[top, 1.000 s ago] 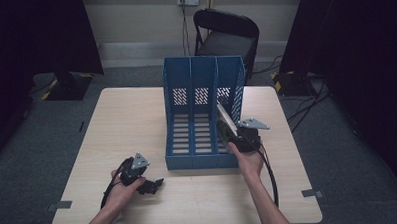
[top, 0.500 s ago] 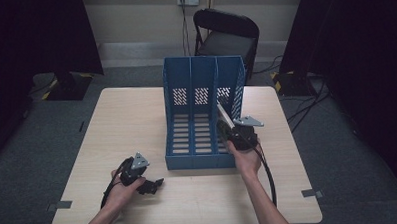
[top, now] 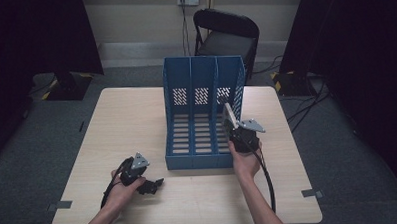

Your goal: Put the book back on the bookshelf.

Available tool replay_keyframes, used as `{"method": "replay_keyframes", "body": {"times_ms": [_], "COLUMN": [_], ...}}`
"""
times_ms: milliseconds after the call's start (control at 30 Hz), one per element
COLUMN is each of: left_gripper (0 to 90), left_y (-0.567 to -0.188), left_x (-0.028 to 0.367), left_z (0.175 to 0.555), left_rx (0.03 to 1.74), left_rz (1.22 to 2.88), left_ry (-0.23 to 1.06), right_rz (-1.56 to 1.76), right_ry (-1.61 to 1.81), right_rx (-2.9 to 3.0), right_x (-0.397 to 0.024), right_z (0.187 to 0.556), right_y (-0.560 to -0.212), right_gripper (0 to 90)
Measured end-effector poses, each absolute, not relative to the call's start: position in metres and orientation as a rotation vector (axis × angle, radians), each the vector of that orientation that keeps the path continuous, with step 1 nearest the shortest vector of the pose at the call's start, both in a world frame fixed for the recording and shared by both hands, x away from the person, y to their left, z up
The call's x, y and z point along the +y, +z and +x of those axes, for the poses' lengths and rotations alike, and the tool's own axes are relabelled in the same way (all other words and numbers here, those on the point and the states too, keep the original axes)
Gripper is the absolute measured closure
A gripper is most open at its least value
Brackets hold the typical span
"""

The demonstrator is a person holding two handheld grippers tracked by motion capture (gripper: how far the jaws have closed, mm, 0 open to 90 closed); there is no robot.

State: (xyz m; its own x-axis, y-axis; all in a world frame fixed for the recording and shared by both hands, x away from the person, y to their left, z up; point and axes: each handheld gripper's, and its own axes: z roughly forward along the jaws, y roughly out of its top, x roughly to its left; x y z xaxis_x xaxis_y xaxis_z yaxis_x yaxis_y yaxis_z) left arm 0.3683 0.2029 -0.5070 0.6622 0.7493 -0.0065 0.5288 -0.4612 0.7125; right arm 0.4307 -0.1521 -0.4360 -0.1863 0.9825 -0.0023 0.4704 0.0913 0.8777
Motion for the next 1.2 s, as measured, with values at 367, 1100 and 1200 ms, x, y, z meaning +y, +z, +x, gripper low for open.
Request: {"method": "replay_keyframes", "body": {"times_ms": [367, 1100, 1200], "left_gripper": [0.0, 0.0, 0.0], "left_y": [-0.507, -0.507, -0.507], "left_x": [0.203, 0.203, 0.203], "left_z": [0.368, 0.368, 0.368], "left_rx": [0.983, 0.982, 0.983], "left_rz": [2.174, 2.173, 2.174], "left_ry": [0.403, 0.402, 0.403], "right_rz": [1.506, 1.499, 1.534], "right_ry": [0.973, 0.976, 0.959], "right_rx": [1.633, 1.61, 1.575], "right_x": [-0.148, -0.15, -0.149], "right_z": [0.428, 0.431, 0.43], "right_y": [-0.437, -0.43, -0.429], "right_gripper": [76.5, 77.0, 76.9]}}
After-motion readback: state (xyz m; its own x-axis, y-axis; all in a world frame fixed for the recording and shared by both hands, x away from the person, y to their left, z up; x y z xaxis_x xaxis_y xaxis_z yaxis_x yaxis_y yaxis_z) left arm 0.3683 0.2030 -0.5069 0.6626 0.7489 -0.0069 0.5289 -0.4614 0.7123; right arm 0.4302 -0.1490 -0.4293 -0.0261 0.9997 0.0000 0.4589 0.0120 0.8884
